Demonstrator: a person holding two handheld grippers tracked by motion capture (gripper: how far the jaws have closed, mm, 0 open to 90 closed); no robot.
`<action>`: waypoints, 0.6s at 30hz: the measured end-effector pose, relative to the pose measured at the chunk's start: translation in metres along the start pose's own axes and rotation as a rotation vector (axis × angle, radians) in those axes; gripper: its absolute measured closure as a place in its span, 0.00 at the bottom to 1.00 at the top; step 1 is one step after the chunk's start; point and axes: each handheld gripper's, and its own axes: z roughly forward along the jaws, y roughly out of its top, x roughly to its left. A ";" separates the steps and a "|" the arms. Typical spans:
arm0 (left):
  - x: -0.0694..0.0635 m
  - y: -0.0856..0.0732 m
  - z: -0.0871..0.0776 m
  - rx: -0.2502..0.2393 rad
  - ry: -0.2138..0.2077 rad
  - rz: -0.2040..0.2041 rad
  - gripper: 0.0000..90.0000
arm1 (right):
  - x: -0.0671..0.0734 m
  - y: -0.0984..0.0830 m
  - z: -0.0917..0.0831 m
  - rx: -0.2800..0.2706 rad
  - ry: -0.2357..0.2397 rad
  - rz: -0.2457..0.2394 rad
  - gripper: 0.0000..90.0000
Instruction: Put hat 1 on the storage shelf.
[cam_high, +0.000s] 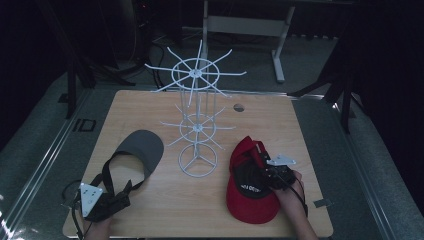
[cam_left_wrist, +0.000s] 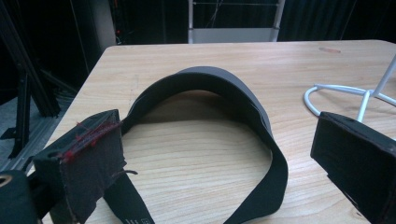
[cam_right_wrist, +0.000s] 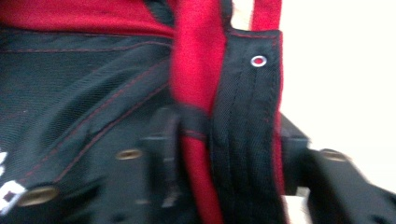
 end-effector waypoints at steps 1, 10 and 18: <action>0.000 0.000 0.000 0.001 0.001 0.001 0.03 | 0.000 0.000 0.000 -0.003 0.017 -0.010 0.74; 0.002 0.000 0.000 0.001 -0.003 -0.020 0.03 | -0.005 0.007 -0.011 0.004 0.001 -0.017 0.93; -0.001 0.001 0.000 0.013 -0.023 -0.015 0.03 | -0.018 0.027 -0.051 -0.129 -0.015 0.015 0.94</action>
